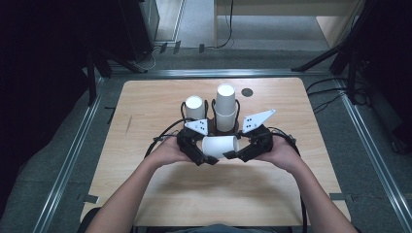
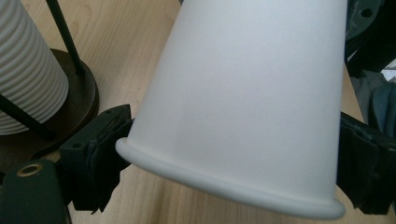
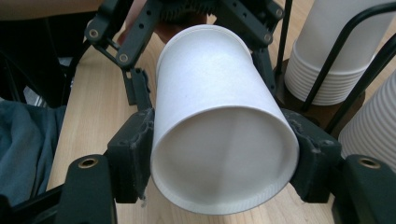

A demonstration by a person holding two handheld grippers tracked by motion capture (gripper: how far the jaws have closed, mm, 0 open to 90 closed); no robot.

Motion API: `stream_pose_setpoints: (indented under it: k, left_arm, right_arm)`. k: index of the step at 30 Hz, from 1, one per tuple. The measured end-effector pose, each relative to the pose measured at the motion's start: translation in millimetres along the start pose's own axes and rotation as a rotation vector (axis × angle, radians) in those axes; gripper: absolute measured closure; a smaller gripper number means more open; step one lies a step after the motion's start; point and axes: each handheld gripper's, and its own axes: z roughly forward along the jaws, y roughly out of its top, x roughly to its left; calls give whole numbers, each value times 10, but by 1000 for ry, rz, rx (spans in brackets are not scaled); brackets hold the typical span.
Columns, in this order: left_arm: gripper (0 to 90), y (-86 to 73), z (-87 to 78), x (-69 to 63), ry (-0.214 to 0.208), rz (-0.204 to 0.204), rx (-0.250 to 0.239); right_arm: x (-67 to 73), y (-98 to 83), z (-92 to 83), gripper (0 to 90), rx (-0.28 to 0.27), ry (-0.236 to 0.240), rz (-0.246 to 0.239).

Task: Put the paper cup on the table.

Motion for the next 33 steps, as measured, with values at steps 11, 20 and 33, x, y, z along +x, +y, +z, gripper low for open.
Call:
stream_pose_setpoints:
  k: [11, 20, 33]
  left_arm:
    - [208, -2, -111, -42, -13, 15, -110]
    - [228, 5, -208, -40, 7, 6, -57]
    - [227, 31, -433, 10, 67, -24, 18]
  right_arm:
    - [-1, 22, -61, 333, -59, 39, 13]
    - [1, 16, -42, 240, -35, 22, 22]
    - [-29, -38, 11, 237, 34, -31, 22]
